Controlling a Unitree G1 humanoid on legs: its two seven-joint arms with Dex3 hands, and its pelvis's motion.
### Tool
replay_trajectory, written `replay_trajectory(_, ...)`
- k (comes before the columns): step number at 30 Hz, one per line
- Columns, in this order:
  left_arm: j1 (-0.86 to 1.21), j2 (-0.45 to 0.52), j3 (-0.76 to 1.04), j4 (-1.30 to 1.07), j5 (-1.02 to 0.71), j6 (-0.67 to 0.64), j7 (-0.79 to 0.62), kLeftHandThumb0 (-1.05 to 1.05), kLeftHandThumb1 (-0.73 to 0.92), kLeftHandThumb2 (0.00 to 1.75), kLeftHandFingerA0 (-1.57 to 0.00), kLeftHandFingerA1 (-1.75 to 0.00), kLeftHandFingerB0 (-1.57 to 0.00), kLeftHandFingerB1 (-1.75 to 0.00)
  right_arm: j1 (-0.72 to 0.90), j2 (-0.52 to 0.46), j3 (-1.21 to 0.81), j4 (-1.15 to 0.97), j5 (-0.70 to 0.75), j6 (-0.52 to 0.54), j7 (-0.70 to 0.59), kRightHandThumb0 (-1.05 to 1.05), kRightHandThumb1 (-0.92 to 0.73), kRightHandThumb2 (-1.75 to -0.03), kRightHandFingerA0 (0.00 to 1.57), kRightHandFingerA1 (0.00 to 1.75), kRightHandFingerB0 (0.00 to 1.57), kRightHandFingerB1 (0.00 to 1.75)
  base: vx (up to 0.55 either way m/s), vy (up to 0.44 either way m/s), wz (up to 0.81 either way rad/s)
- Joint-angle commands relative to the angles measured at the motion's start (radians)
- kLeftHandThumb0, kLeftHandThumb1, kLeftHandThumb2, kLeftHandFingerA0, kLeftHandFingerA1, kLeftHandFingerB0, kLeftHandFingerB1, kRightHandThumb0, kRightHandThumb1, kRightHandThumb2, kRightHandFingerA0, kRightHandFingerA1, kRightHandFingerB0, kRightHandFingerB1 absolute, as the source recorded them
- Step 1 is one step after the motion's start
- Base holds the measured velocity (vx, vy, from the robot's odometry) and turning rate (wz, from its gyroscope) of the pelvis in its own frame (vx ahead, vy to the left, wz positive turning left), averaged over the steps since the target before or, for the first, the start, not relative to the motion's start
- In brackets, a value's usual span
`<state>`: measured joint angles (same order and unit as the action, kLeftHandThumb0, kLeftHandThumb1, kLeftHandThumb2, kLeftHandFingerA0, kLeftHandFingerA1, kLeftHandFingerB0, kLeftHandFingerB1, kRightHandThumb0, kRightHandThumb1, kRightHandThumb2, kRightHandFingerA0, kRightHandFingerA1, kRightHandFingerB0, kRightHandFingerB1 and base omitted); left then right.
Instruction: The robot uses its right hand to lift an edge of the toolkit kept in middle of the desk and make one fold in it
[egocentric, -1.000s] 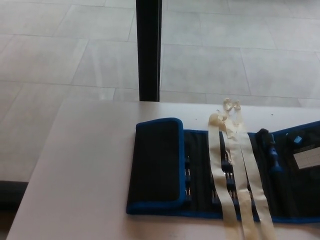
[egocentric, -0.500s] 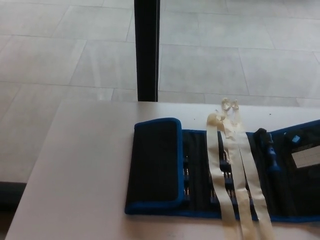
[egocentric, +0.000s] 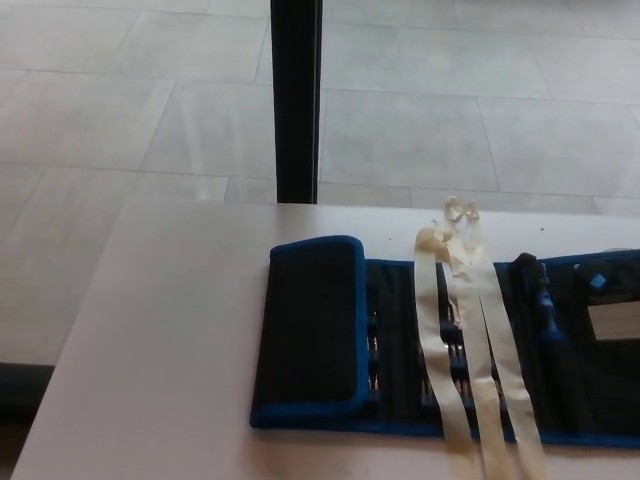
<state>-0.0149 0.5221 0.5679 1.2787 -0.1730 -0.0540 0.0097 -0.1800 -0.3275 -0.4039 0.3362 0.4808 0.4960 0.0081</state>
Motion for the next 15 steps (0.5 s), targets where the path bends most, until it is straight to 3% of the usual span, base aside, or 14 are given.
replay_trajectory(1,0.001,0.025,-0.015,0.009,-0.007,0.010,0.015,-0.63,0.77,0.63,-0.69,-0.68,-0.54,-0.56,0.023,-0.013,0.026,0.019,-0.025,0.080,0.030,-0.59,-0.88,-0.66,0.42,0.56,0.37,0.44,0.00,0.000,0.00)
replay_trajectory(5,0.005,0.025,-0.008,0.001,-0.022,0.020,0.006,-0.63,0.77,0.63,-0.65,-0.63,-0.50,-0.52,0.019,-0.012,0.033,0.031,-0.029,0.095,0.028,-0.59,-0.87,-0.66,0.43,0.54,0.38,0.43,0.00,0.000,0.00)
replay_trajectory(13,0.001,0.023,-0.001,0.006,-0.034,0.022,0.009,-0.62,0.75,0.63,-0.66,-0.69,-0.47,-0.54,-0.003,-0.038,0.002,0.008,-0.003,0.114,0.039,-0.62,-0.87,-0.66,0.40,0.55,0.34,0.42,0.00,0.000,0.00)
replay_trajectory(14,0.002,0.023,-0.005,0.007,-0.030,0.025,0.009,-0.62,0.76,0.63,-0.65,-0.63,-0.48,-0.52,-0.018,-0.049,-0.031,0.033,0.004,0.077,0.041,-0.55,-0.67,-1.07,0.36,0.64,0.19,0.51,0.00,0.000,0.00)
replay_trajectory(15,0.005,0.022,-0.005,0.004,-0.032,0.022,0.004,-0.63,0.77,0.63,-0.64,-0.65,-0.49,-0.53,-0.040,-0.049,-0.070,0.060,0.006,0.043,0.012,-0.57,-0.67,-1.06,0.38,0.64,0.21,0.51,0.00,0.000,0.00)
